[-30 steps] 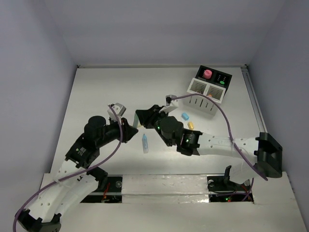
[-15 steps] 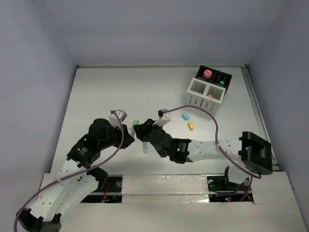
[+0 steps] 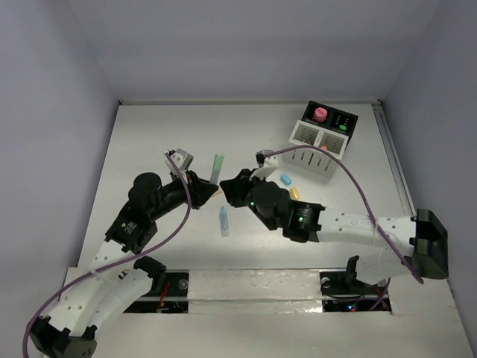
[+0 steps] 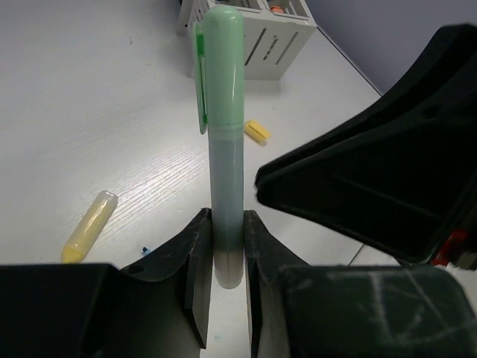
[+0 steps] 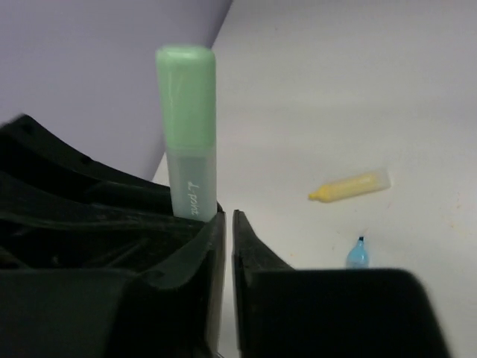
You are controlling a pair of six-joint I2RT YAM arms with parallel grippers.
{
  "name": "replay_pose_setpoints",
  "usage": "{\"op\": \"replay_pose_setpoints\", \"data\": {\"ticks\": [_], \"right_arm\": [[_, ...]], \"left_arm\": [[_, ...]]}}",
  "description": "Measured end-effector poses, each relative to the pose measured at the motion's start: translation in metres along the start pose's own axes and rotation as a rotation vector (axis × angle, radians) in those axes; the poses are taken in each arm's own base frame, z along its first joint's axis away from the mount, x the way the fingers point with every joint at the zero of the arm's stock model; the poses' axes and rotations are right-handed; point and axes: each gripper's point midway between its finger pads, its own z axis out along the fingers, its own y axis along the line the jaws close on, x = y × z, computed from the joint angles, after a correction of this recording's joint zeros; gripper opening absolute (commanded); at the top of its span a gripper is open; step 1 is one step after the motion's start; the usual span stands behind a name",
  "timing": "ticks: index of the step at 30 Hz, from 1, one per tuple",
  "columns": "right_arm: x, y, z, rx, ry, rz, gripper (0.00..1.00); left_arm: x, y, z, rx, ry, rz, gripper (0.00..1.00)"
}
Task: Sort the stationery into containers
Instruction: Place the pen in the storage box.
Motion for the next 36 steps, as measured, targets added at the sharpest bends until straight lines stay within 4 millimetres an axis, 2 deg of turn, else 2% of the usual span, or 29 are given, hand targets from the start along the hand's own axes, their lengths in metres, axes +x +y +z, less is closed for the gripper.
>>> {"op": "replay_pose_setpoints", "data": {"ticks": [2,3,5,6,10,13,17,20,23,24,26,27,29,30,32,33,35,36], "right_arm": [[-0.017,0.004,-0.007,-0.023,-0.019,-0.018,0.37],[-0.025,0.004,-0.011,-0.038,-0.021,-0.037,0.49],[-0.044,0.008,-0.022,-0.087,-0.028,-0.069,0.62],[-0.055,0.009,-0.027,-0.115,-0.030,-0.092,0.73],[-0.093,0.014,-0.037,-0.214,-0.034,-0.169,0.87],[-0.097,0.017,-0.039,-0.262,-0.002,-0.223,0.92],[-0.076,0.022,-0.035,-0.319,0.090,-0.289,0.92],[-0.053,0.026,-0.033,-0.375,0.167,-0.325,0.85],[-0.039,0.028,-0.030,-0.409,0.210,-0.341,0.74],[-0.038,0.030,-0.029,-0.418,0.213,-0.342,0.65],[-0.036,0.031,-0.027,-0.429,0.217,-0.341,0.56],[-0.035,0.033,-0.026,-0.434,0.215,-0.339,0.46],[-0.036,0.033,-0.023,-0.431,0.208,-0.336,0.37],[-0.037,0.033,-0.022,-0.431,0.205,-0.324,0.28],[-0.039,0.037,-0.021,-0.438,0.195,-0.299,0.17],[-0.040,0.038,-0.021,-0.438,0.193,-0.291,0.12],[-0.042,0.038,-0.020,-0.434,0.184,-0.282,0.07],[-0.042,0.037,-0.019,-0.422,0.179,-0.284,0.05]], "left_arm": [[-0.002,-0.001,-0.001,0.005,-0.006,0.003,0.00],[-0.002,-0.002,-0.001,0.008,-0.010,0.004,0.00],[-0.003,-0.005,-0.001,0.026,-0.012,0.007,0.00],[-0.004,-0.007,-0.001,0.038,-0.012,0.008,0.00],[-0.004,-0.020,0.000,0.110,-0.007,0.005,0.00],[-0.004,-0.031,-0.001,0.172,0.001,0.002,0.00],[-0.006,-0.044,-0.003,0.249,0.004,0.002,0.00],[-0.007,-0.051,-0.005,0.285,0.004,0.003,0.00],[-0.006,-0.055,-0.005,0.311,0.012,0.000,0.00],[-0.005,-0.055,-0.005,0.317,0.018,-0.003,0.00],[-0.004,-0.056,-0.004,0.324,0.024,-0.006,0.00],[-0.003,-0.056,-0.004,0.325,0.026,-0.009,0.00],[-0.003,-0.057,-0.004,0.333,0.031,-0.010,0.00],[-0.003,-0.057,-0.004,0.332,0.030,-0.009,0.02],[-0.003,-0.058,-0.005,0.341,0.028,0.001,0.09],[-0.003,-0.059,-0.005,0.342,0.025,0.005,0.19],[-0.005,-0.059,-0.004,0.341,0.017,0.008,0.32],[-0.005,-0.058,-0.004,0.339,0.017,0.004,0.44]]}}
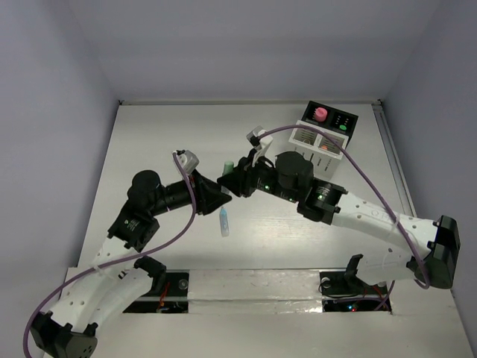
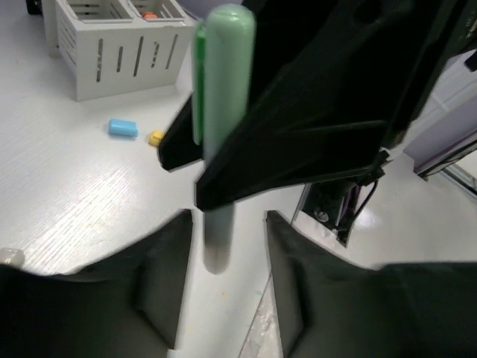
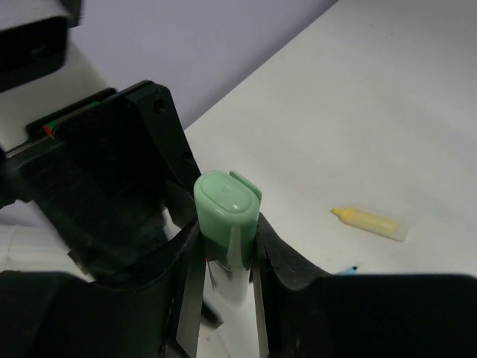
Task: Sort the stationery into containers
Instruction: Place the pen in the storage box.
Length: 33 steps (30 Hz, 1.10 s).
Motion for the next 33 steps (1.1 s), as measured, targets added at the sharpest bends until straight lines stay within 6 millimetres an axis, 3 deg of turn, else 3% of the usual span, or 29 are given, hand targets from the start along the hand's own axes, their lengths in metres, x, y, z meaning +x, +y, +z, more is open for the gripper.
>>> {"op": "replay_pose_setpoints", "data": {"ticks": [2,6,8,10,13,17,20,22,26,33], "right_arm": [[-0.002,-0.008,0.000,0.041,-0.012,0.001,0.04],[-0.012,-0.041,-0.003,0.172,-0.048,0.008,0.02],[-0.022,-0.070,-0.011,0.275,-0.075,0.016,0.02],[-0.037,-0.112,-0.026,0.417,-0.118,0.031,0.02],[-0.062,-0.180,-0.066,0.647,-0.206,0.057,0.02],[-0.080,-0.266,-0.143,0.980,-0.322,0.090,0.02],[-0.080,-0.307,-0.193,1.171,-0.370,0.098,0.02],[-0.080,-0.326,-0.214,1.263,-0.377,0.089,0.02],[-0.082,-0.354,-0.226,1.367,-0.374,0.030,0.02],[-0.056,-0.392,-0.210,1.431,-0.231,-0.065,0.02]], "left_arm": [[0.000,0.000,0.000,0.001,-0.002,-0.002,0.55],[-0.002,0.001,-0.001,-0.015,-0.011,0.002,0.86],[-0.004,0.002,-0.003,-0.025,-0.020,0.009,0.91],[-0.005,0.003,-0.004,-0.037,-0.029,0.015,0.94],[-0.006,0.007,-0.006,-0.068,-0.036,0.020,0.99],[-0.005,0.022,-0.009,-0.153,-0.041,0.020,0.99],[-0.003,0.035,-0.012,-0.231,-0.042,0.016,0.99],[-0.002,0.042,-0.015,-0.274,-0.044,0.013,0.99],[-0.004,0.048,-0.022,-0.326,-0.061,0.023,0.99],[-0.005,0.051,-0.026,-0.353,-0.068,0.030,0.99]]}}
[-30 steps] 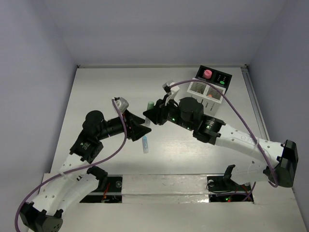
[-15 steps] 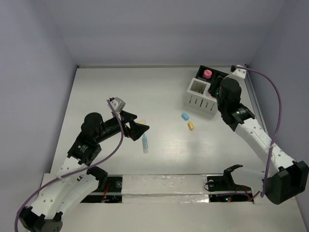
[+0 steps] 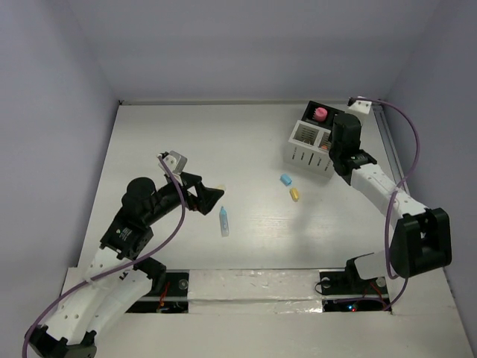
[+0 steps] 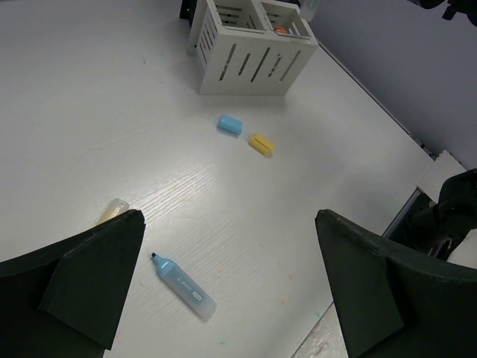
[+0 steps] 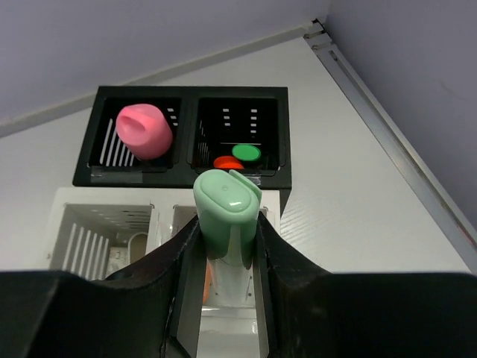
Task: Sort the stationery into containers
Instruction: Place the pen in the storage box.
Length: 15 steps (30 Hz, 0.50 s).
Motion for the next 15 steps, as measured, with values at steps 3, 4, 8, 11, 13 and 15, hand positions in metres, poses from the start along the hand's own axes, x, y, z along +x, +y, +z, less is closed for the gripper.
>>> {"op": "replay_pose_setpoints", "data": {"ticks": [3,4,8,11,13,15], "right_arm": [[0.003,0.002,0.006,0.002,-0.006,-0.031,0.04],[0.000,0.003,0.007,0.000,-0.017,-0.034,0.05],[-0.013,0.007,0.010,-0.011,-0.071,-0.030,0.08],[-0.013,0.010,0.014,-0.020,-0.087,-0.032,0.10],[-0.008,0.012,0.017,-0.026,-0.084,-0.037,0.13],[0.005,0.013,0.019,-0.030,-0.065,-0.051,0.21]], "left_arm": [[0.000,0.000,0.000,-0.002,-0.002,0.001,0.99],[0.000,0.000,-0.001,-0.003,-0.001,0.000,0.99],[0.000,0.000,-0.001,-0.002,-0.001,0.000,0.99],[0.000,0.000,-0.001,-0.002,0.000,0.000,0.99],[0.000,0.000,-0.001,-0.002,-0.001,0.000,0.99],[0.000,0.000,-0.001,-0.002,0.000,0.000,0.99]]}}
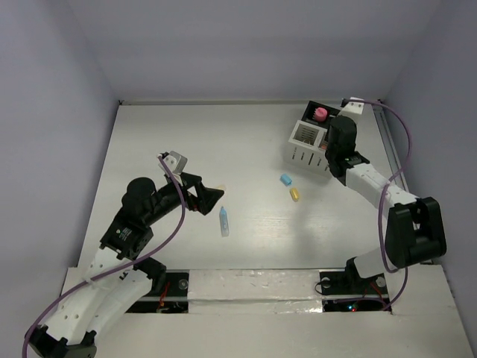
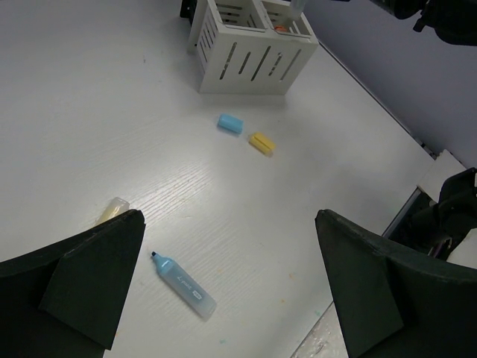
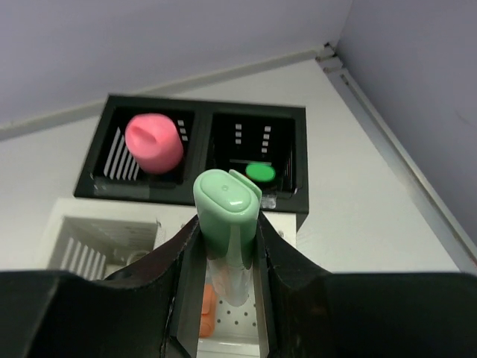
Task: Sort the stationery into containers
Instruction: Place the pen in the storage box, then pick up the pen from the center of the board.
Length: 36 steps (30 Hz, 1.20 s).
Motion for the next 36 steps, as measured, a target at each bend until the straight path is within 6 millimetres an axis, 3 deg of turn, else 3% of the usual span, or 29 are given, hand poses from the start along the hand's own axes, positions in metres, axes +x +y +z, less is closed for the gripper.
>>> {"op": "replay_pose_setpoints", "data": {"ticks": [2,3,7,9,14,18,20,23,25,29,33,36], "right_arm": [[0.013,0.001,0.001,-0.005,0.025,-0.017,0.37],[0.018,0.001,0.002,-0.009,0.035,-0.024,0.51],[0.023,0.005,0.002,-0.029,0.048,-0.029,0.77],[0.021,0.006,0.000,-0.041,0.050,-0.024,0.82],[-0.002,0.012,-0.009,-0.088,0.041,0.011,0.85],[-0.030,0.020,-0.032,-0.177,0.028,0.082,0.84],[-0.039,0.033,-0.053,-0.247,0.034,0.111,0.83],[-0.036,0.075,-0.097,-0.422,0.082,0.128,0.82],[-0.019,0.109,-0.130,-0.549,0.150,0.107,0.83],[0.044,0.170,-0.209,-0.780,0.343,0.013,0.87],[0.119,0.201,-0.270,-0.887,0.530,-0.125,0.87],[0.172,0.210,-0.297,-0.888,0.641,-0.238,0.86]], "left_arm": [[0.000,0.000,0.000,0.000,0.000,0.000,0.99],[0.000,0.000,0.000,0.000,0.000,0.000,0.99],[0.000,0.000,0.000,0.000,0.000,0.000,0.99],[0.000,0.000,0.000,0.000,0.000,0.000,0.99],[0.000,0.001,0.000,-0.003,0.000,0.000,0.99],[-0.001,0.002,0.000,-0.013,-0.003,-0.001,0.99],[-0.001,0.004,0.000,-0.024,-0.006,-0.001,0.99],[-0.002,0.008,0.000,-0.047,-0.013,-0.001,0.99],[-0.003,0.011,-0.001,-0.064,-0.020,-0.001,0.99],[-0.008,0.018,-0.005,-0.111,-0.047,0.002,0.99],[-0.015,0.024,-0.011,-0.158,-0.085,0.006,0.99],[-0.021,0.029,-0.016,-0.193,-0.114,0.008,0.99]]}}
